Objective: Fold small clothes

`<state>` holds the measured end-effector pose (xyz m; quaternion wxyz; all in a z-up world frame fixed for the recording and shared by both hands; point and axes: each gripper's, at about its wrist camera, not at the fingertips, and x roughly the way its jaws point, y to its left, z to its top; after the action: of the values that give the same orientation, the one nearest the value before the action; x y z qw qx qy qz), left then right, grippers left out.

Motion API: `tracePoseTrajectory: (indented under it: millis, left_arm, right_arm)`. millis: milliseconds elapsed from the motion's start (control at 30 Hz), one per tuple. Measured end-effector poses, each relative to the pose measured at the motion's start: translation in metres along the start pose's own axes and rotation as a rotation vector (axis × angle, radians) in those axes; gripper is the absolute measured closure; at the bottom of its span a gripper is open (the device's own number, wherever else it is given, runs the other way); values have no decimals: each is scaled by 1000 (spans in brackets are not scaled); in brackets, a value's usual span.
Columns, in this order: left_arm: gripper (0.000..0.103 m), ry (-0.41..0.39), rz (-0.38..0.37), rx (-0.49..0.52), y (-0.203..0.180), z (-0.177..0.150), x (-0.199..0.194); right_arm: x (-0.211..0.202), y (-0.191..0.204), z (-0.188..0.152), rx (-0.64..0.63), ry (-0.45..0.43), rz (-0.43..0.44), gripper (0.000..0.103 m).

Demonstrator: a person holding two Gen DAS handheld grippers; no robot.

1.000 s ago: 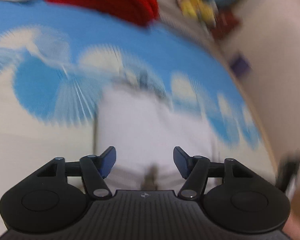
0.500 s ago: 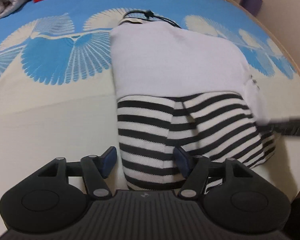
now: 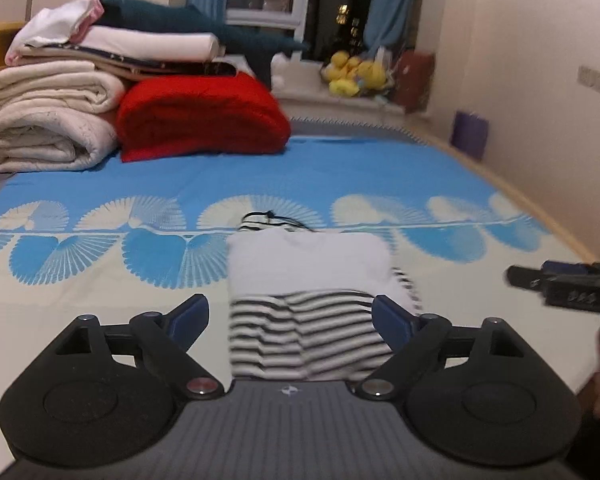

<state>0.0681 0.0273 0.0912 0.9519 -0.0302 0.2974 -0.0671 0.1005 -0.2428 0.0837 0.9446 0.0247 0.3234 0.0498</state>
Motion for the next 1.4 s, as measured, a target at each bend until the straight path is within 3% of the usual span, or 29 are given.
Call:
tracePoseTrajectory:
  millis: [67, 167, 267, 400, 467, 1000, 1400]
  left_arm:
    - [10, 9, 21, -23, -9, -11, -23]
    - [10, 20, 21, -43, -21, -30, -45]
    - [1, 45, 52, -80, -30, -55, -48]
    - [1, 94, 118, -48, -38, -81, -32]
    - [1, 96, 91, -92, -35, -80, -29]
    - [1, 97, 95, -69, -37, -78, -7]
    - [1, 103, 95, -72, -35, -77, 0]
  right_arm:
    - [-21, 2, -11, 9, -16, -15, 15]
    - [-44, 4, -32, 51, 7, -49, 14]
    - [-55, 9, -48, 86, 58, -47, 14]
    - [-57, 16, -63, 92, 96, -55, 14]
    - [-56, 23, -66, 59, 97, -58, 14]
    - [-47, 62, -70, -95, 85, 39, 14]
    - [-42, 63, -70, -101, 88, 36, 14]
